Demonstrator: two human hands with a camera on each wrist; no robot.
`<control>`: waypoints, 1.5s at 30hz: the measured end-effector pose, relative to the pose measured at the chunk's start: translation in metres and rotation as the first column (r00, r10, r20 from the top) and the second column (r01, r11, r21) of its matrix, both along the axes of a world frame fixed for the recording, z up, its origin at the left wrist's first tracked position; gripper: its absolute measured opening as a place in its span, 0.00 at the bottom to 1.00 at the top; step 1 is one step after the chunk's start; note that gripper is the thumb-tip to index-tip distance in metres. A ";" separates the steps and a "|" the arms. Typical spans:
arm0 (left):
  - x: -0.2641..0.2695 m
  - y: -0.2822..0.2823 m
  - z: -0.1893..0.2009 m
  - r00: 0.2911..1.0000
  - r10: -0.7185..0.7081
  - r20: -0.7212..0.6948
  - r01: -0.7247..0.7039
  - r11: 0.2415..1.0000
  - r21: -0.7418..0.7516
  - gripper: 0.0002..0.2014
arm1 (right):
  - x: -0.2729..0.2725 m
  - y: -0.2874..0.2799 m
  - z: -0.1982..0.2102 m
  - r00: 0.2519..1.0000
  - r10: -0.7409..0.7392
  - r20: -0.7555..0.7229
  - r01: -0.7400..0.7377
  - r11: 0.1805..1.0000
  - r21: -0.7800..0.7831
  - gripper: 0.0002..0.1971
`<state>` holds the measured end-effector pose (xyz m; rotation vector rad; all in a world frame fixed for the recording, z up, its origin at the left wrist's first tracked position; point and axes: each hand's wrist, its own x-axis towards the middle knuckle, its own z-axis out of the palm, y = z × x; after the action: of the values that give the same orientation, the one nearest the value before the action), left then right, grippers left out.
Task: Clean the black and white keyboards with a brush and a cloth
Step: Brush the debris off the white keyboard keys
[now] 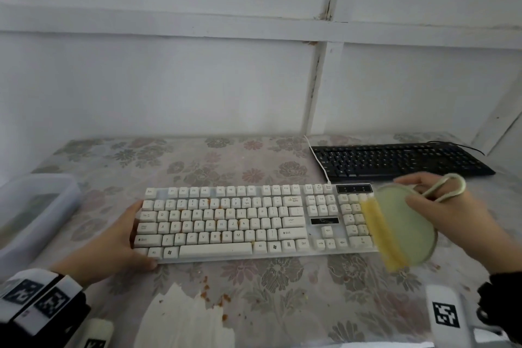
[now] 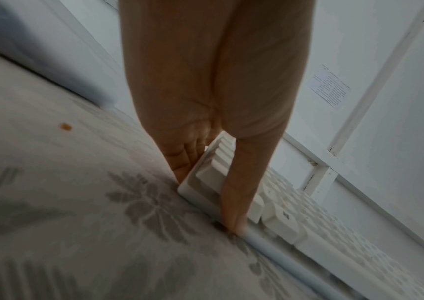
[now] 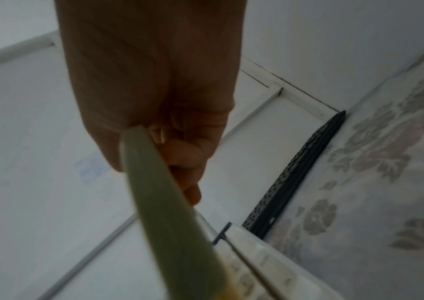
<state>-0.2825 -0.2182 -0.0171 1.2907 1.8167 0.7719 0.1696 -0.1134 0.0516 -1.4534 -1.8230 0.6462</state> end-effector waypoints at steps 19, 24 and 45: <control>0.003 -0.001 0.003 1.000 -0.016 0.006 0.015 1.000 0.012 0.49 | -0.010 0.018 0.003 0.989 0.013 -0.148 0.003 0.994 0.108 0.19; 0.004 -0.002 0.003 1.000 -0.003 0.003 0.002 1.000 0.018 0.48 | -0.024 0.018 -0.005 0.998 0.001 -0.064 0.006 0.995 0.096 0.16; 0.003 -0.001 0.002 1.000 0.005 0.001 -0.005 1.000 0.017 0.48 | -0.016 0.001 -0.016 1.000 0.018 0.025 -0.017 1.000 -0.025 0.11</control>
<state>-0.2796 -0.2188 -0.0152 1.2969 1.8167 0.7928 0.1537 -0.1128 0.0353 -1.4698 -1.8547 0.6644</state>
